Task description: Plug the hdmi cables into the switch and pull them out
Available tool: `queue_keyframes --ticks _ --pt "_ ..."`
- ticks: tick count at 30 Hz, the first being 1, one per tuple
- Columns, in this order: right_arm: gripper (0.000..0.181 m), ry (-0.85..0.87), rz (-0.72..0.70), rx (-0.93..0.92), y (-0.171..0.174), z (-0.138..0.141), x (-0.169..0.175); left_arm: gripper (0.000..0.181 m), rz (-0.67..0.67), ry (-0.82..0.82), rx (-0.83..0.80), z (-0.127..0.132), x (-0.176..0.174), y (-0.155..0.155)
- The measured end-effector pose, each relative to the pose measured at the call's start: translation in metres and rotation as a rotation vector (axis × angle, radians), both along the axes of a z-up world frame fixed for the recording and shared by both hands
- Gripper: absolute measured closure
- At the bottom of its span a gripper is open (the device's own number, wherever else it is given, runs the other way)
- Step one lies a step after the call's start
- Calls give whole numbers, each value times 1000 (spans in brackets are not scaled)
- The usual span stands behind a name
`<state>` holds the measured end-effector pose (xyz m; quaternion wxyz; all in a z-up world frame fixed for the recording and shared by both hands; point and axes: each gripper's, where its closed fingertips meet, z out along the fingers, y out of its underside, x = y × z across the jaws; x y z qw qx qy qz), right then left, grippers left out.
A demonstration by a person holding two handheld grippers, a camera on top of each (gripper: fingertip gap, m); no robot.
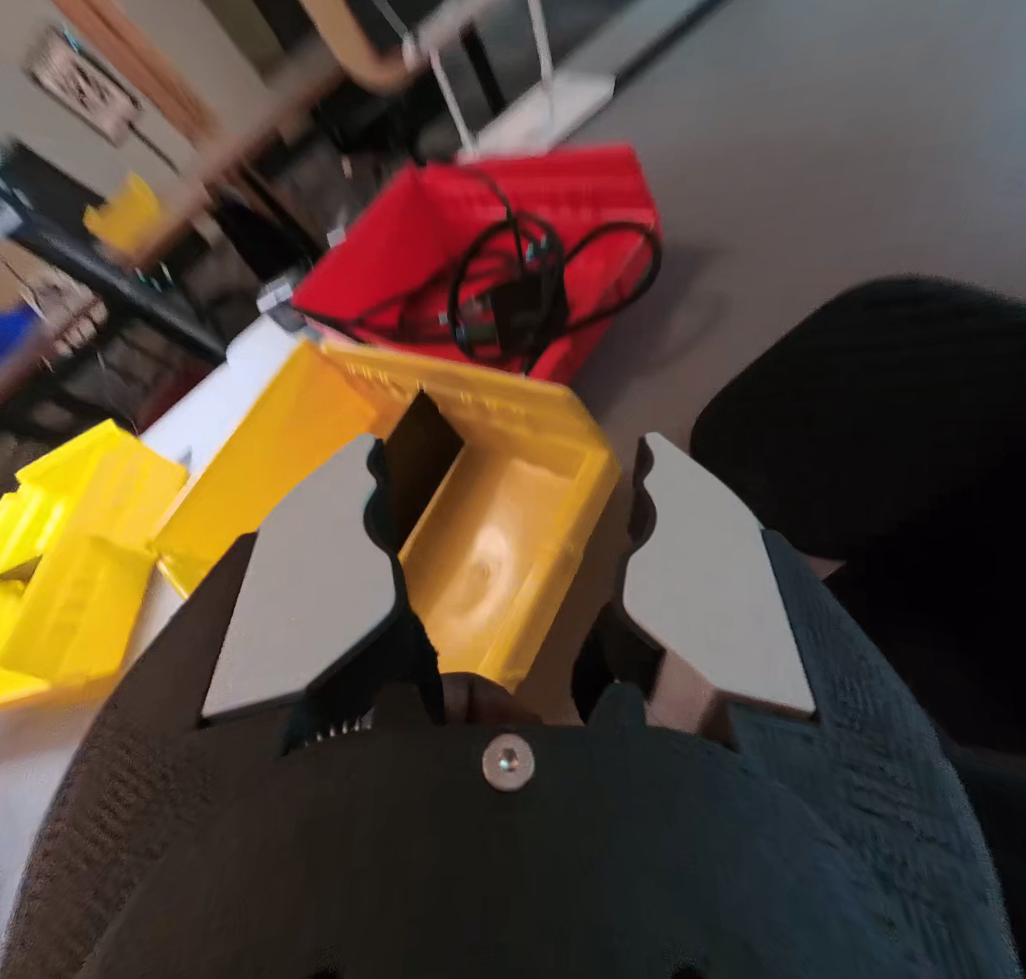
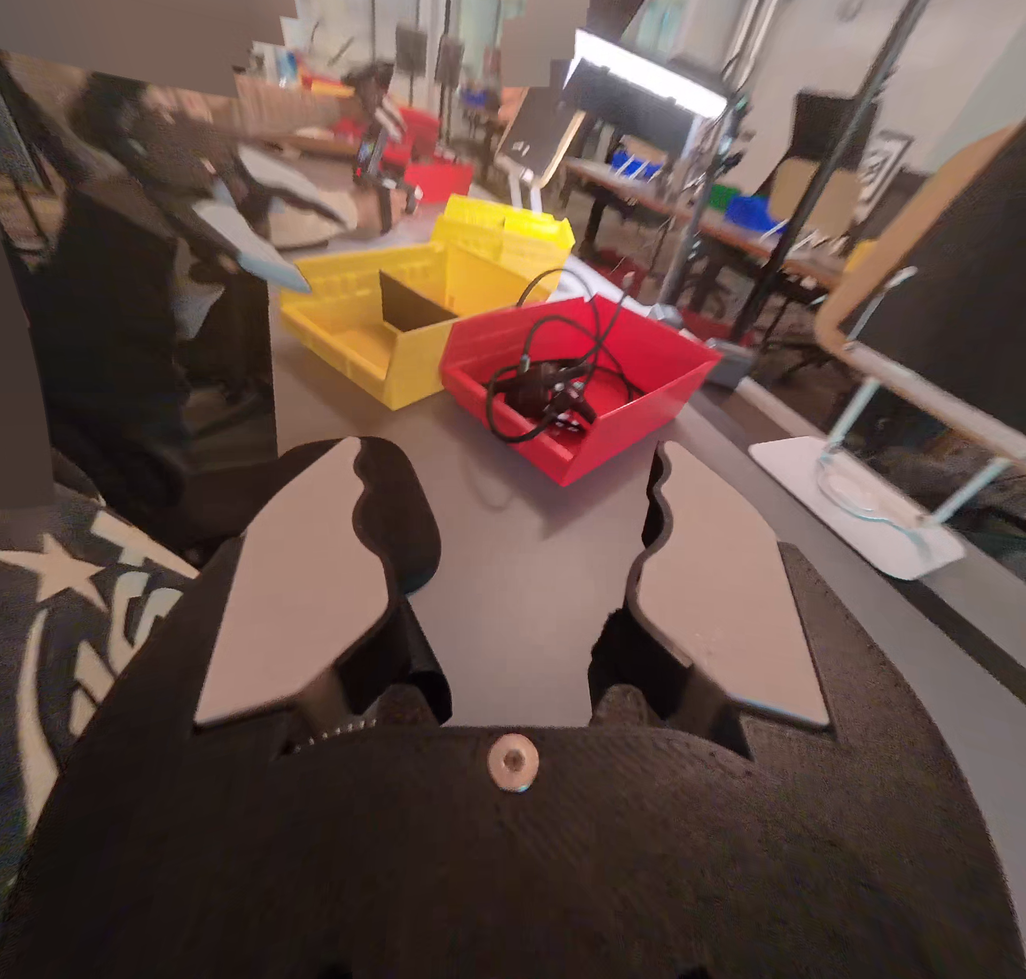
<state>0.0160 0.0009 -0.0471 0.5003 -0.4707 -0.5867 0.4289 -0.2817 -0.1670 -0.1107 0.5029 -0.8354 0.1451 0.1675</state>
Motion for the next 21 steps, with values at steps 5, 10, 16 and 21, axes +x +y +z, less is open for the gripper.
queue_keyframes --ticks 5,10,16,21 --pt "85 61 -174 78 21 30 76 95 127 91 -402 -91 -43 -17" --pt "86 119 -218 61 30 42 102 108 156 100 -534 -141 -59 -34" --pt "85 55 -247 81 37 29 95 143 149 236 -528 -148 -66 -23" --pt "88 77 -273 105 38 32 95 149 129 422 -410 -124 -50 -13"
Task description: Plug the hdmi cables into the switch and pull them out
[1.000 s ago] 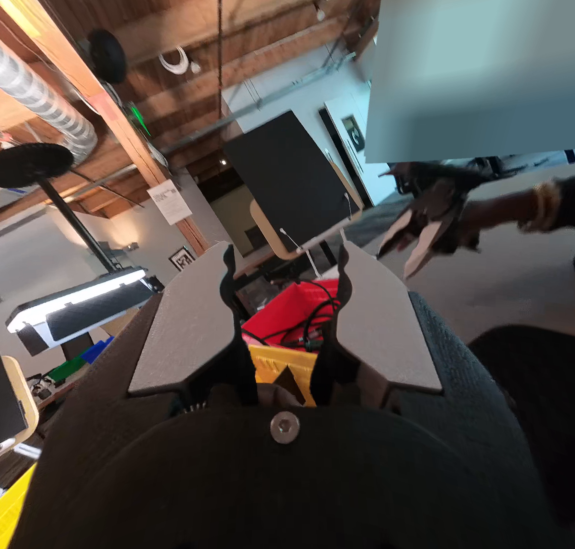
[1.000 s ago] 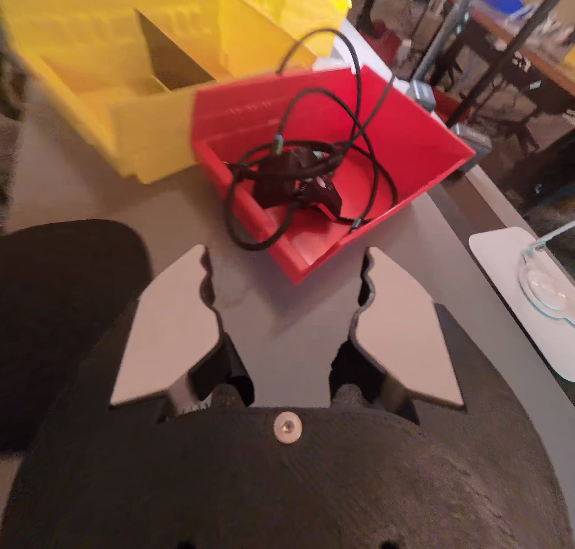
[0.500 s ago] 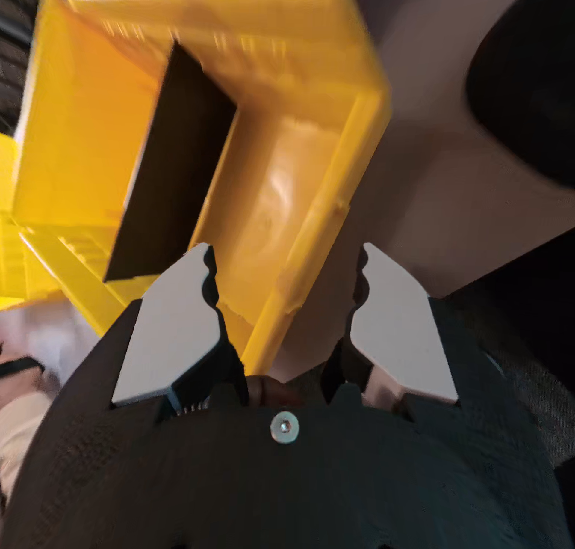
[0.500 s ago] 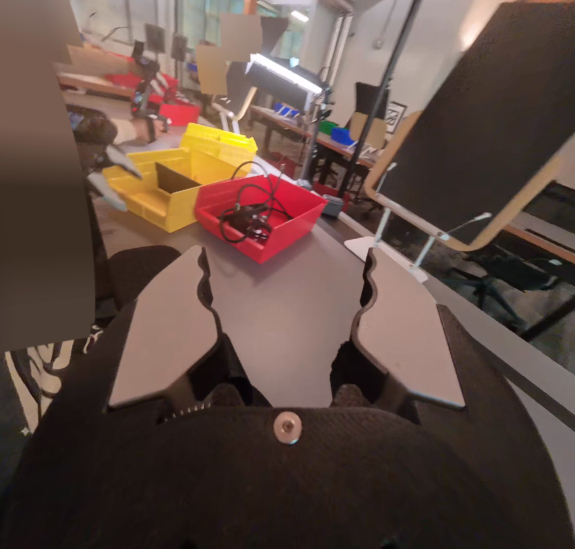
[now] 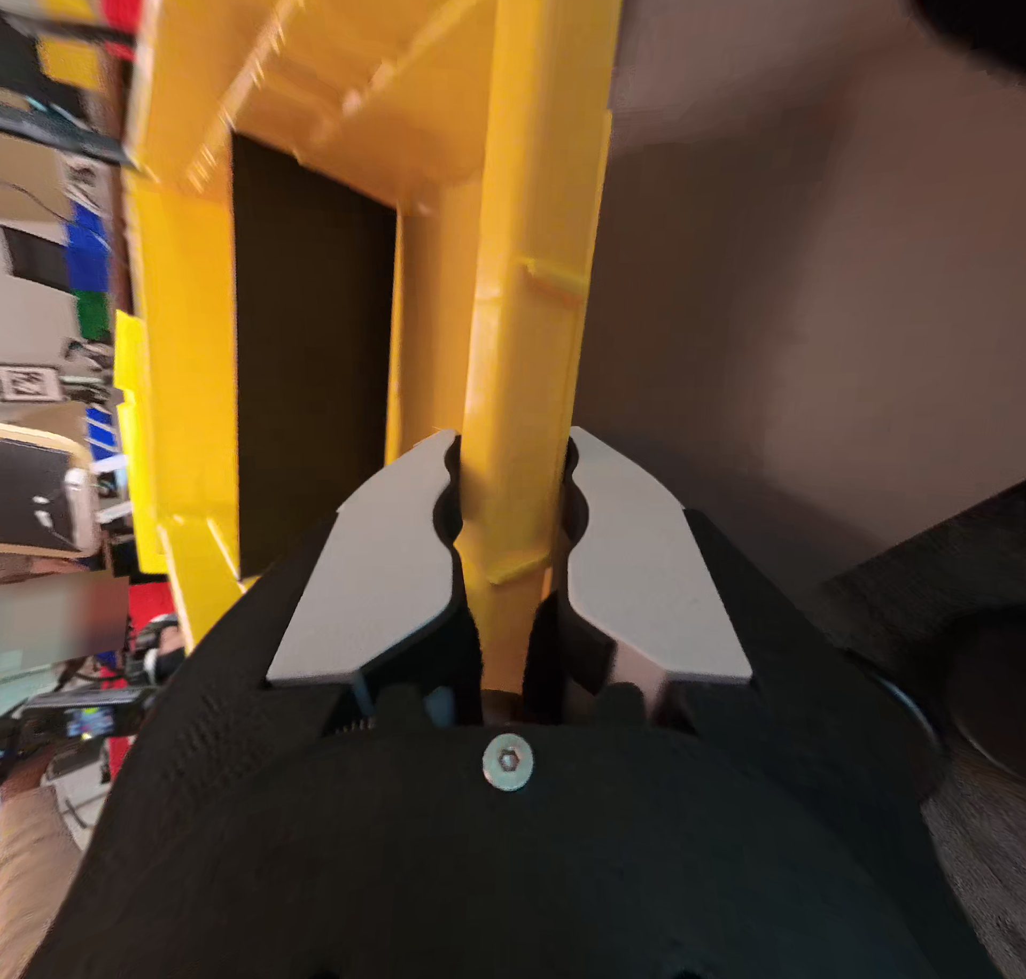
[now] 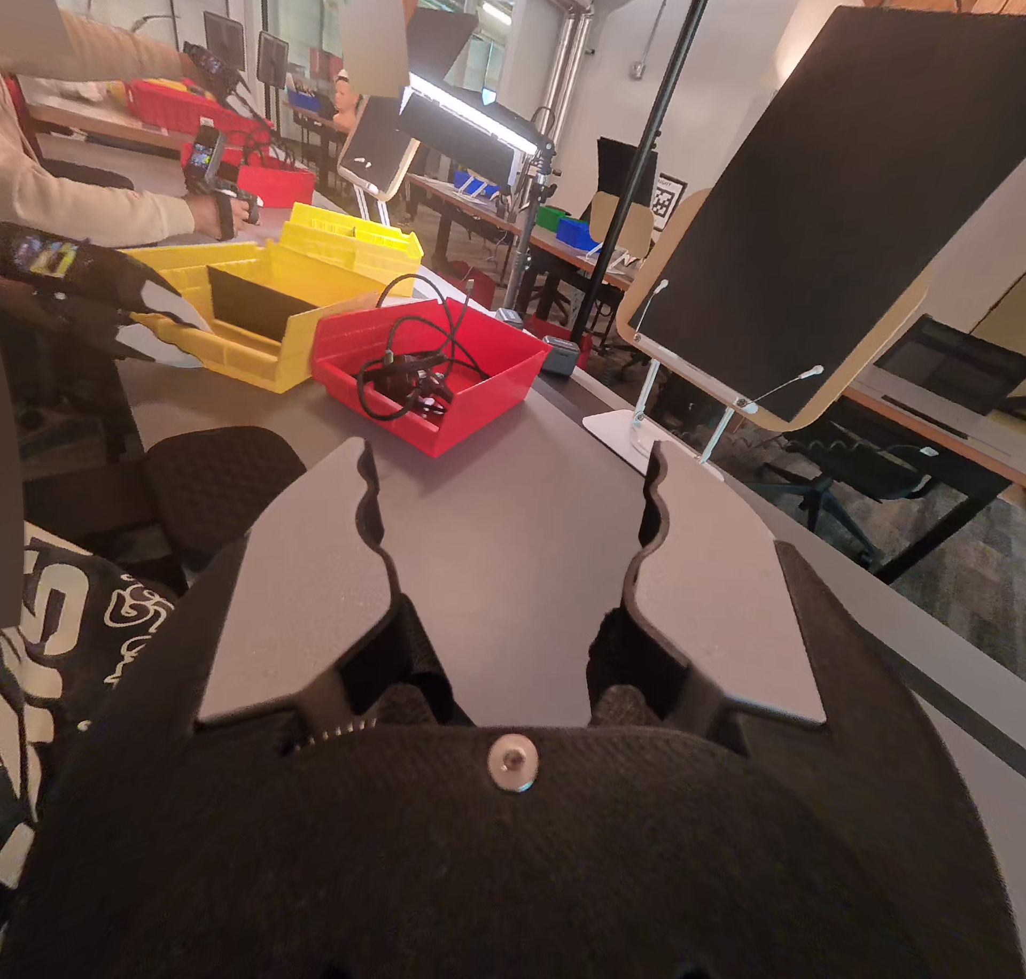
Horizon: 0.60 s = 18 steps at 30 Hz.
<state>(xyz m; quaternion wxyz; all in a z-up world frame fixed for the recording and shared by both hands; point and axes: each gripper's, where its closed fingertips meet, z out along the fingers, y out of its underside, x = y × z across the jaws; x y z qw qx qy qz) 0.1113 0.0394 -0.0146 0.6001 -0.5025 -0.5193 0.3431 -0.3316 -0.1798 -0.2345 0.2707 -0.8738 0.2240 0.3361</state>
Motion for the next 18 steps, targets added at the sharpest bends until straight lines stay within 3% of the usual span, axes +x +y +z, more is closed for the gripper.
queue_keyframes --ticks 6,12,15,18 --pt "95 73 -33 4 7 12 14 150 50 157 51 41 10 -1" --pt "101 130 -48 -16 12 20 28 149 107 437 199 104 23 4" --pt "101 64 -108 -23 22 10 30 150 43 562 258 131 45 12" --pt "100 -29 -170 -49 31 -3 30 150 -113 601 381 155 90 35"
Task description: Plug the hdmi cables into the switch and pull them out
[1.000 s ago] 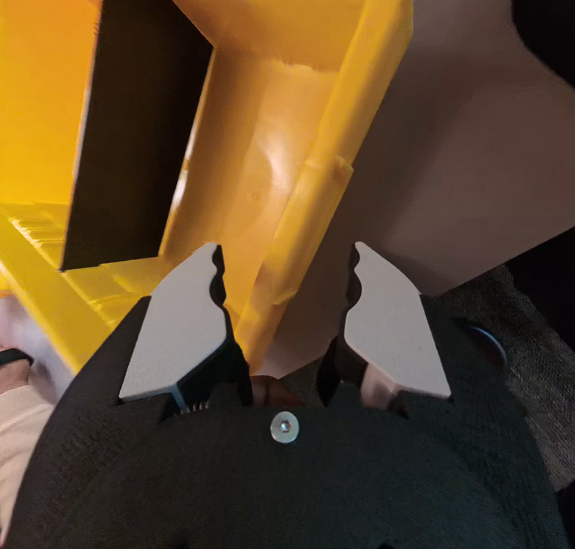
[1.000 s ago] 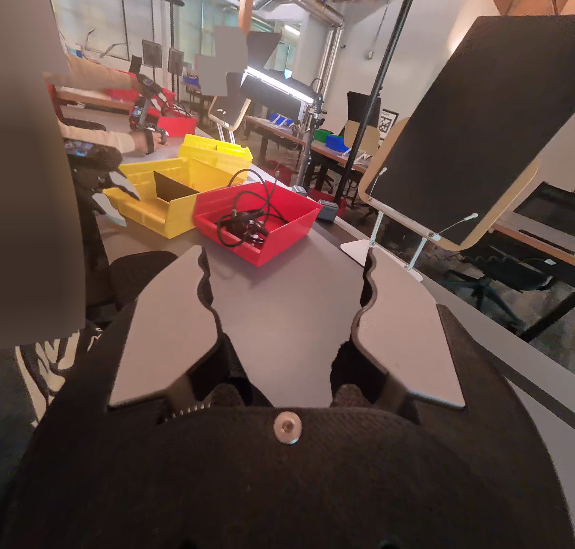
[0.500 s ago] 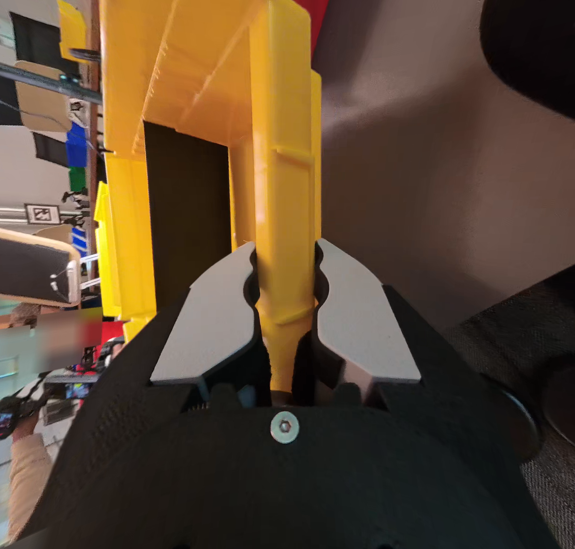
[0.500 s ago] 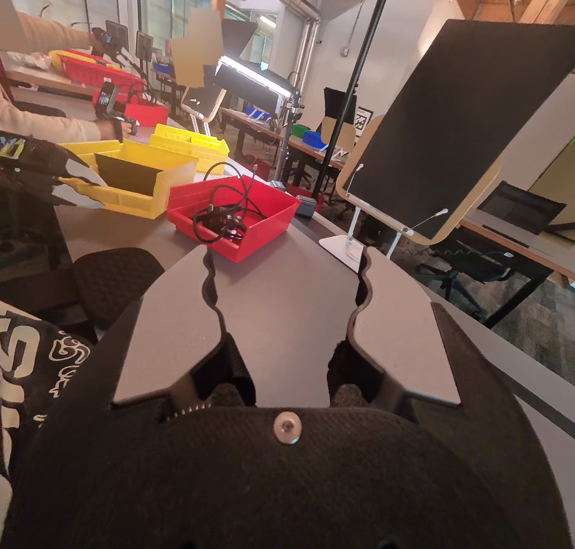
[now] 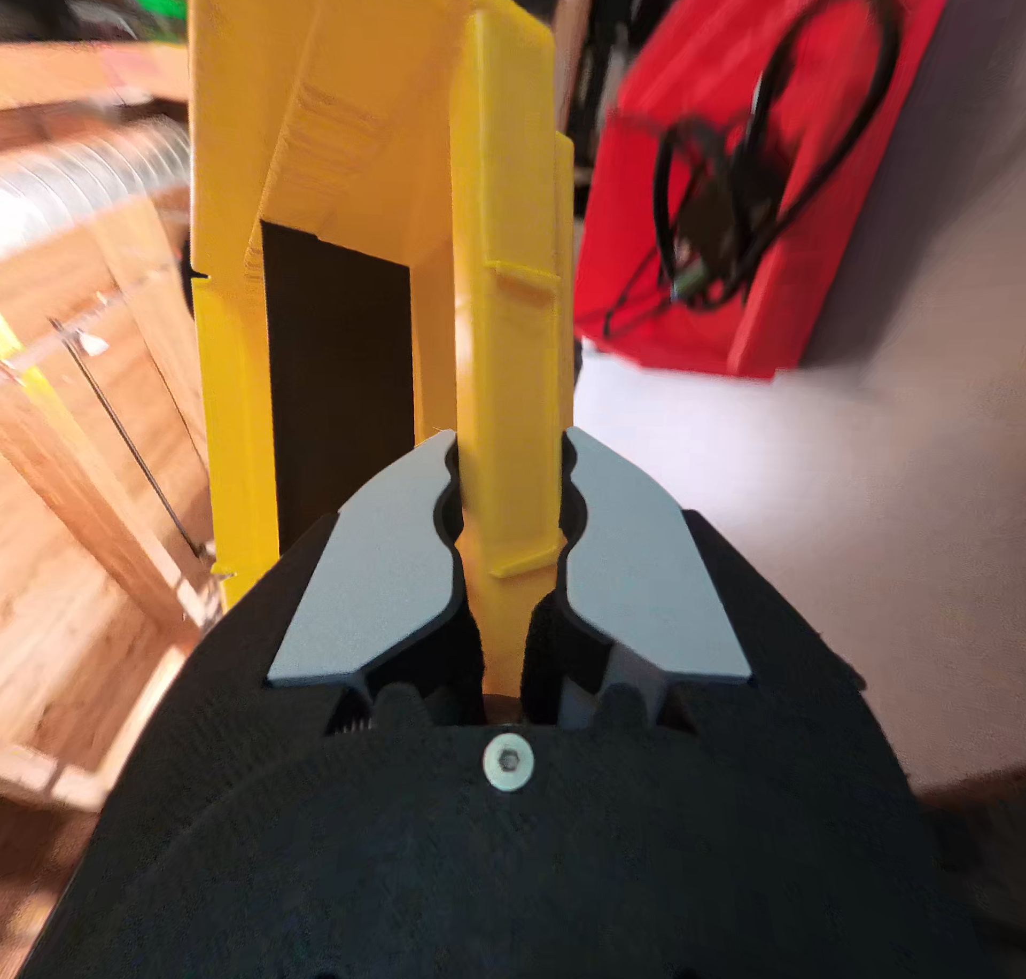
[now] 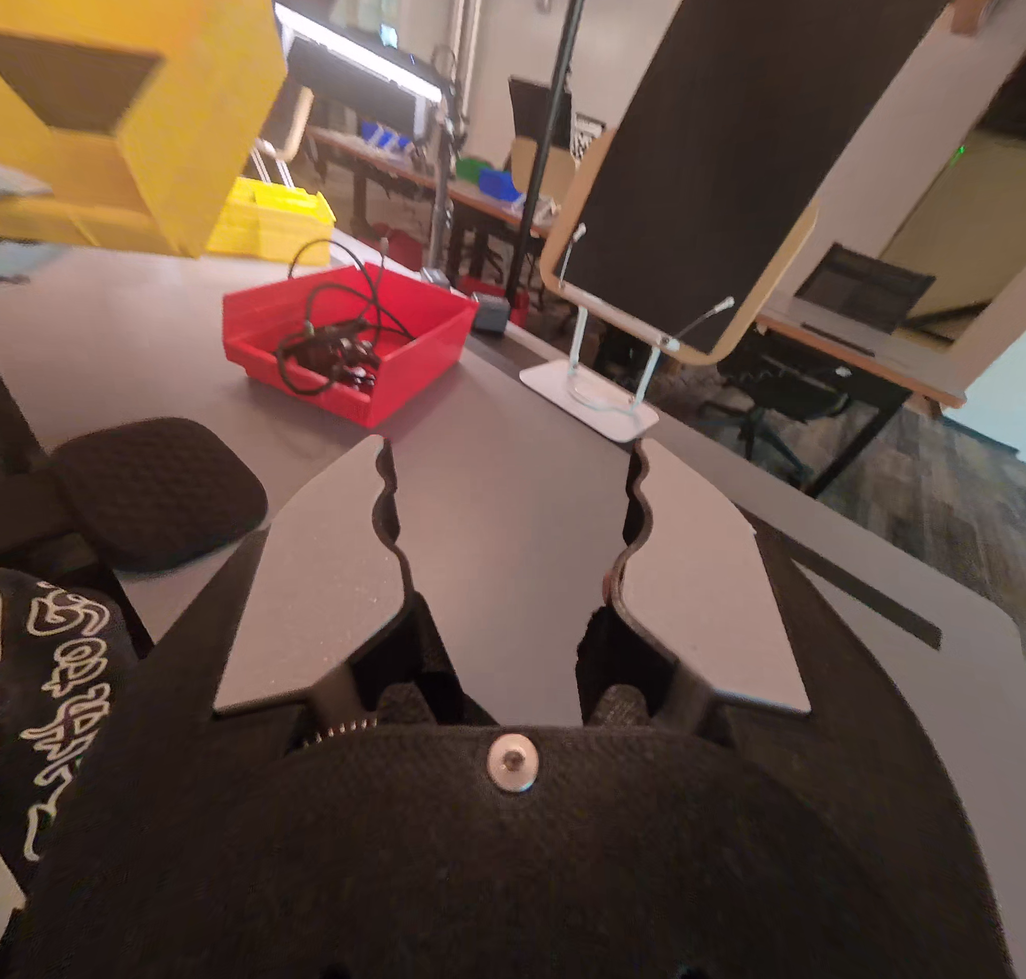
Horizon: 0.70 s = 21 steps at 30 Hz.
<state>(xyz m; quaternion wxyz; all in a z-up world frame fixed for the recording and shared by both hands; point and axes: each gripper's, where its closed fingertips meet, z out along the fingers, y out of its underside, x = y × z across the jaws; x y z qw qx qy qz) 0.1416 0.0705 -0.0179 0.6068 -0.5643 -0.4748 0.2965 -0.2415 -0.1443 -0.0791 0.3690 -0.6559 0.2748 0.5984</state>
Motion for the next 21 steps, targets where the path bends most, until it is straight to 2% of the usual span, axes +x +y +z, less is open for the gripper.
queue_keyframes --ticks 5,9,14,18,21 --pt "100 -96 -56 15 6 -13 -1 150 -366 22 77 25 91 59" --pt "101 -132 -83 19 12 -19 4 150 -606 -48 10 19 148 110" --pt "105 -159 -96 -1 18 -26 14 150 -771 -174 -124 -11 207 178" --pt "112 -216 -66 -29 18 -38 15 150 -797 -264 -260 -54 232 228" --pt "116 -273 -44 -37 19 -49 13 150 -796 -342 -330 -87 243 251"
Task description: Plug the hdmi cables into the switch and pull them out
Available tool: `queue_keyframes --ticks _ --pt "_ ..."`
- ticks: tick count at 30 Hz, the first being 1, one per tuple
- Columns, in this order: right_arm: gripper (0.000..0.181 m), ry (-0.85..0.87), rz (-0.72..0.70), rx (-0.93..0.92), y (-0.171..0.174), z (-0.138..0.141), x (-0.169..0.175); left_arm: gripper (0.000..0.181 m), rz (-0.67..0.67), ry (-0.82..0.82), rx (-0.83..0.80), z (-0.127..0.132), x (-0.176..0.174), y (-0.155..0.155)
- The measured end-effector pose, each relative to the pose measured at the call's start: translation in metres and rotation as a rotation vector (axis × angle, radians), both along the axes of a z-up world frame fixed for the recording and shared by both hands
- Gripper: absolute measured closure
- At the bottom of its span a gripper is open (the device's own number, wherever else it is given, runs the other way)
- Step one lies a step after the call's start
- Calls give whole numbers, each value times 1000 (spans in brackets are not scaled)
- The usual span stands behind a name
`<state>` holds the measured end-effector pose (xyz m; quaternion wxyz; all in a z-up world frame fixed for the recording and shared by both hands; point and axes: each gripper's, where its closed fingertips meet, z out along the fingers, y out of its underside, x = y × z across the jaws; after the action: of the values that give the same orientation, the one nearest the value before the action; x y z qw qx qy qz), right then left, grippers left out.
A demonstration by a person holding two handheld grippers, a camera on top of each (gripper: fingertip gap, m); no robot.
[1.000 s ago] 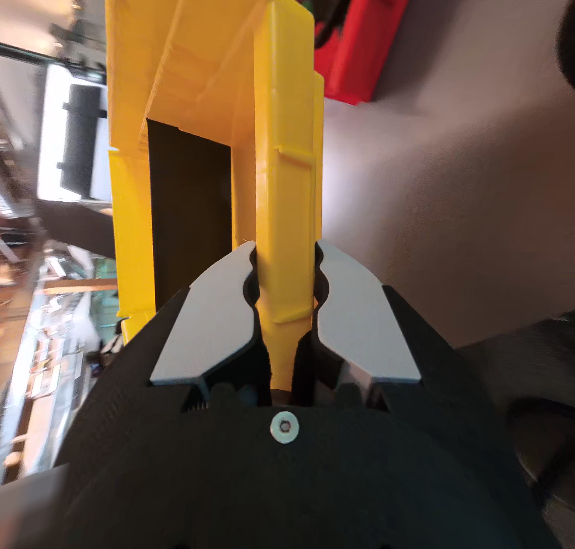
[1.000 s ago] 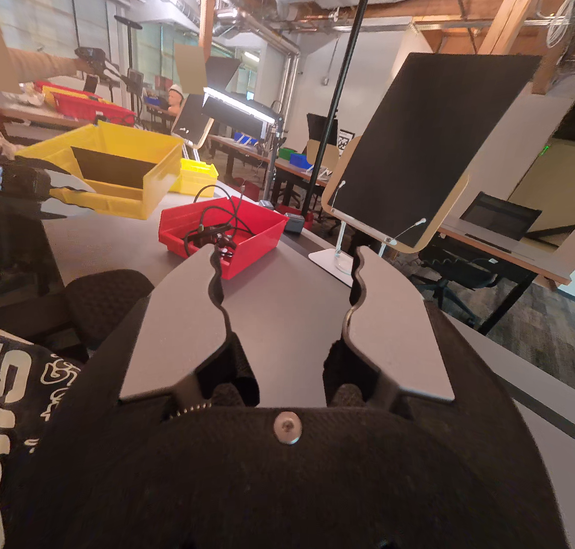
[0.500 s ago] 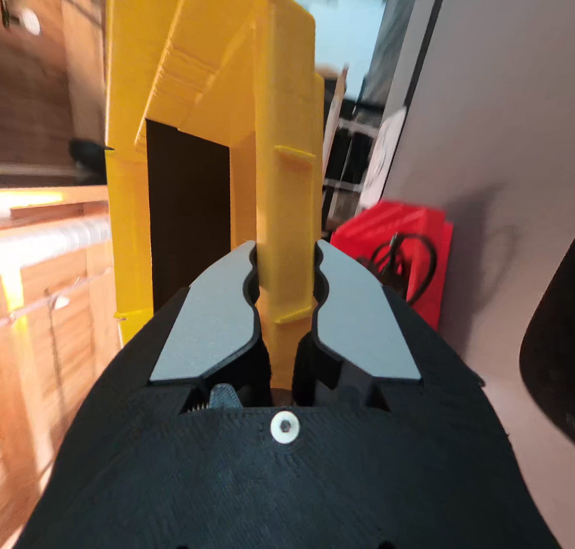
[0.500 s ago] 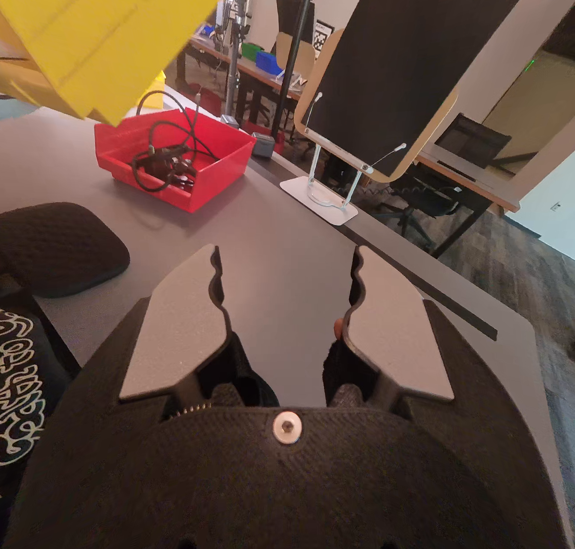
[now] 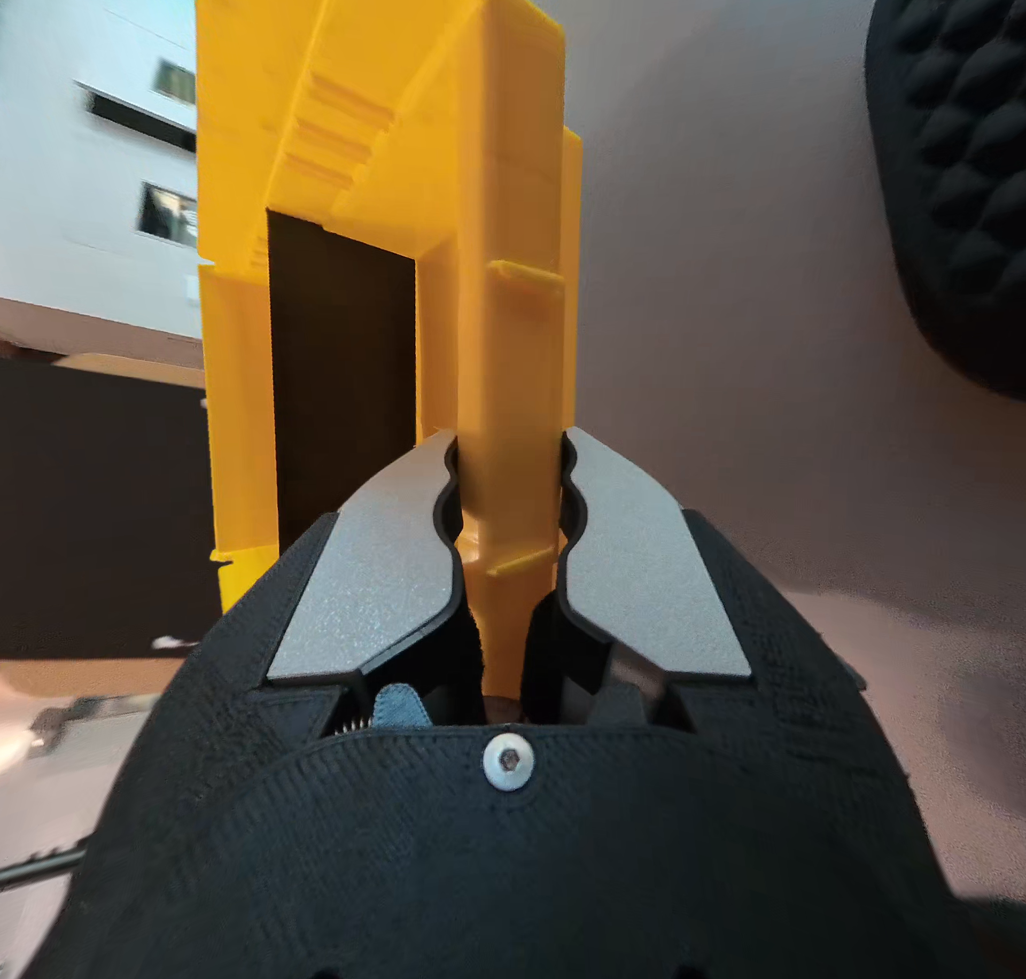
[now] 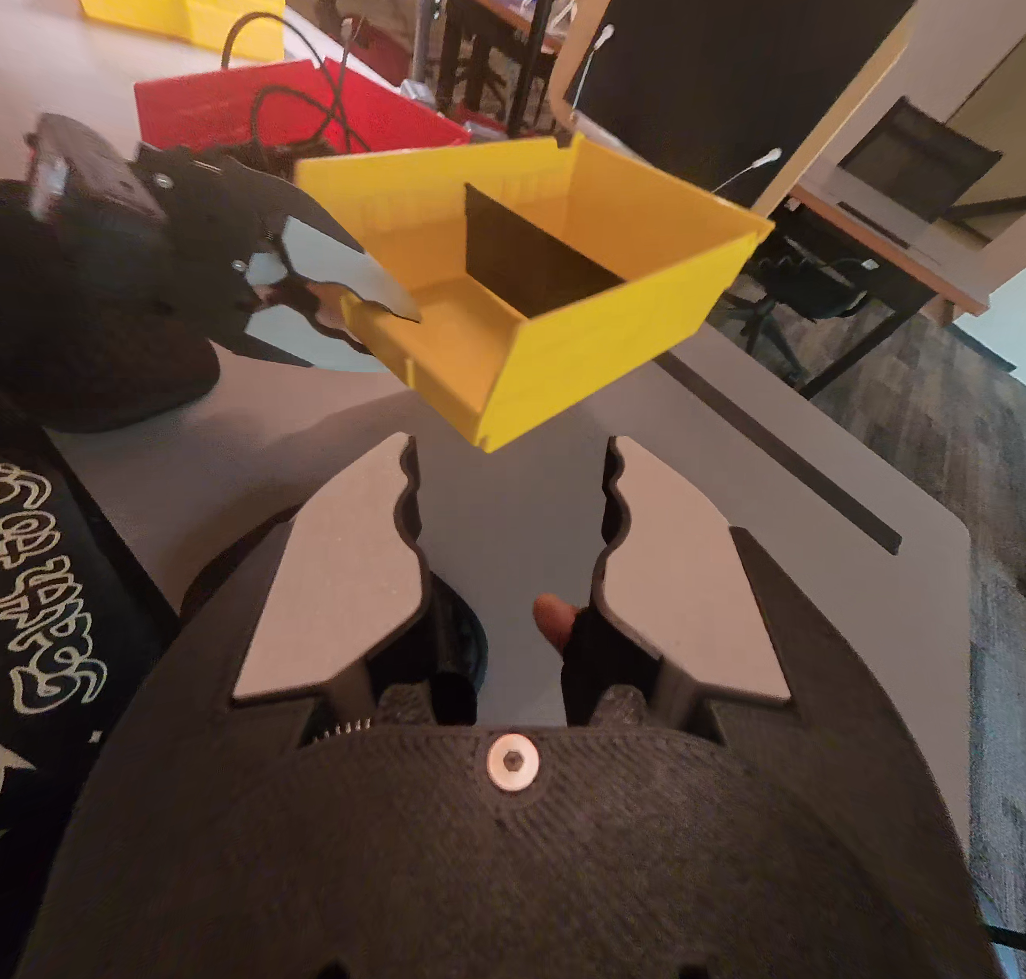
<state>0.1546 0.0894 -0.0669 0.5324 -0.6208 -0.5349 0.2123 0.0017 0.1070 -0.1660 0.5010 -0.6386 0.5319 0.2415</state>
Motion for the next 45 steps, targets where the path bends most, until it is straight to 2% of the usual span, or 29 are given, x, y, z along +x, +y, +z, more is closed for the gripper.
queue_keyframes --ticks 2,4,8,12,13,14,16,20,22,24,26,29,31,32,36,39,41,45 --pt "121 -38 34 -1 -1 -7 -5 150 0 -23 -51 -19 4 4" --pt "133 -83 91 20 -3 -16 -14 150 1 -25 -93 -34 6 2" --pt "138 -177 197 -16 -3 -44 -41 149 13 29 -103 -50 3 3" --pt "125 -289 260 -44 0 -77 -69 149 29 113 -104 -65 2 6" --pt "120 -310 281 -48 -2 -84 -76 148 21 125 -110 -69 2 5" --pt "106 -337 297 -53 -4 -91 -82 146 13 118 -125 -71 2 3" --pt "99 -393 301 -50 -4 -103 -87 128 -10 36 -155 -65 4 -3" --pt "99 -411 300 -23 -3 -113 -95 120 -59 -215 -143 -15 -1 -27" --pt "100 -403 326 -26 -6 -120 -106 120 -35 -276 -146 10 -24 -42" --pt "101 -447 319 -25 -4 -135 -118 121 86 -263 -262 12 -68 -58" --pt "103 -514 318 -5 -3 -154 -127 120 284 -232 -328 5 -126 -72" --pt "105 -562 306 48 1 -171 -138 120 622 -144 -431 -28 -212 -103" --pt "106 -586 278 65 8 -176 -141 119 750 -111 -532 -46 -247 -124" --pt "107 -600 260 73 11 -179 -141 119 800 -121 -538 -48 -259 -129" --pt "120 -664 217 113 22 -189 -134 125 800 -187 -567 -59 -272 -131" --pt "136 -688 179 123 30 -193 -131 134 846 -139 -596 -76 -289 -130" --pt "142 -700 173 103 32 -195 -127 143 862 -122 -550 -75 -298 -124" --pt "140 -718 148 43 39 -195 -116 148 861 -189 -544 -77 -303 -125"
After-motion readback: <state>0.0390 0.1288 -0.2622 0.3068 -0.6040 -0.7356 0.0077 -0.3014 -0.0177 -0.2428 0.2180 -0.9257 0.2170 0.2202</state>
